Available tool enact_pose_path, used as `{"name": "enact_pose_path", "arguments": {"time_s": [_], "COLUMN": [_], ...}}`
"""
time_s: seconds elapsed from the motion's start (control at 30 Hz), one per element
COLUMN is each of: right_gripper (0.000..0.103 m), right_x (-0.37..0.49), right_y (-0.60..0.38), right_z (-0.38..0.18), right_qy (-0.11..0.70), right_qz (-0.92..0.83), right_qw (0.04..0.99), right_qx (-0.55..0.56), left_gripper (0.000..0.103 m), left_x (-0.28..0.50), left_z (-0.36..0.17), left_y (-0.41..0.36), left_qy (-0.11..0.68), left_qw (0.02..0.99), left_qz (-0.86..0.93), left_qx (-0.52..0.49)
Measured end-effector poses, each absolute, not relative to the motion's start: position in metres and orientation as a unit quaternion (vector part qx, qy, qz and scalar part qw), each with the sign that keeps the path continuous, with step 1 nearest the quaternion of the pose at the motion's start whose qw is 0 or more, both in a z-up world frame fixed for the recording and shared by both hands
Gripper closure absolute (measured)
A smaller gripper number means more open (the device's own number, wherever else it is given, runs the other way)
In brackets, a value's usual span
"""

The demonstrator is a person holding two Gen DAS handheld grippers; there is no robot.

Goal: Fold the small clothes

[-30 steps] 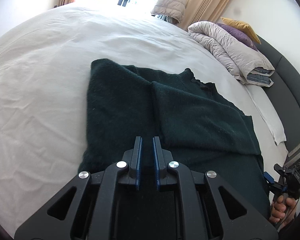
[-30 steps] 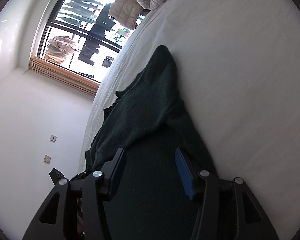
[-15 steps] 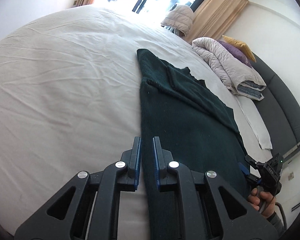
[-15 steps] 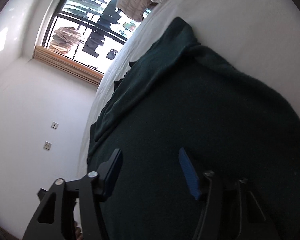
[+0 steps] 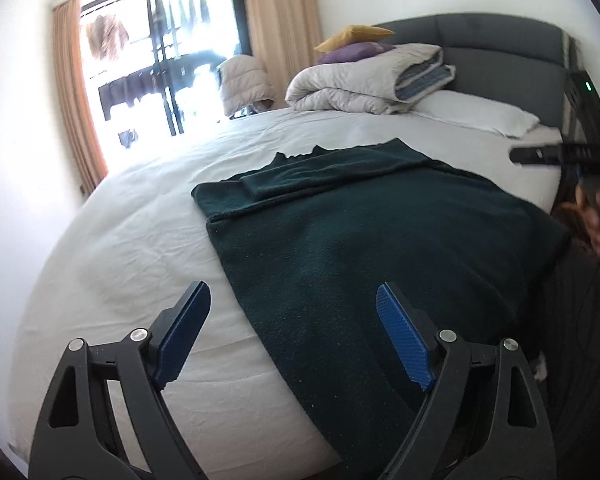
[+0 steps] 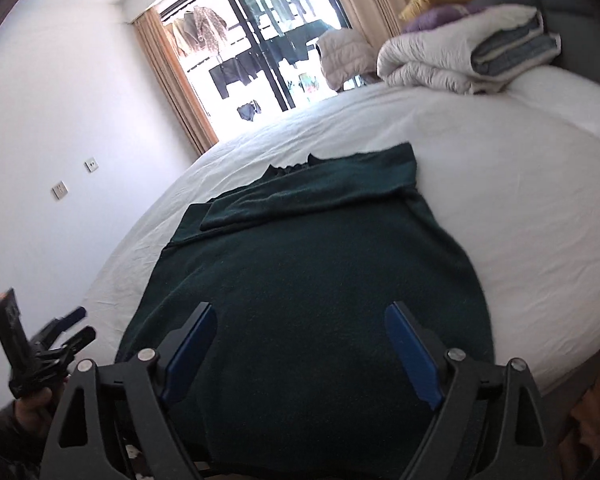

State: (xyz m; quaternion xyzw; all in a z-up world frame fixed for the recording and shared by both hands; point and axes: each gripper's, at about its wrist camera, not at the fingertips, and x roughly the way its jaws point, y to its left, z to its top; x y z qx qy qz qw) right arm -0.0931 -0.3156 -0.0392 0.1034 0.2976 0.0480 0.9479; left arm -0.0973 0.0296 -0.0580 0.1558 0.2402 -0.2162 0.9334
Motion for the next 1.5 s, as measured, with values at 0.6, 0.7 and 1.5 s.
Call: {"name": "enact_pose_path", "arguments": {"time_s": [0.6,0.7,1.5], "right_gripper": [0.0,0.0,0.022], "right_x": [-0.105,-0.103,-0.131], "right_y": [-0.317,-0.315,-0.311], "right_z": [-0.005,-0.005,-0.01], "right_qy": [0.236,0.235,0.289], "right_qz": [0.02,0.021,0.047], "right_qw": [0.97,0.97,0.954], "right_qx": [0.052,0.058,-0.059], "left_gripper": [0.017,0.017,0.096], "left_x": [-0.186,-0.189,-0.148], "left_z": [-0.177,-0.198,-0.109], "left_y": [0.028,0.026,0.01], "left_qy": [0.097,0.052,0.072], "left_qw": [0.704,0.679,0.827], "left_qz": [-0.301,-0.295,-0.292], "left_qx": [0.636,0.67,0.474]}}
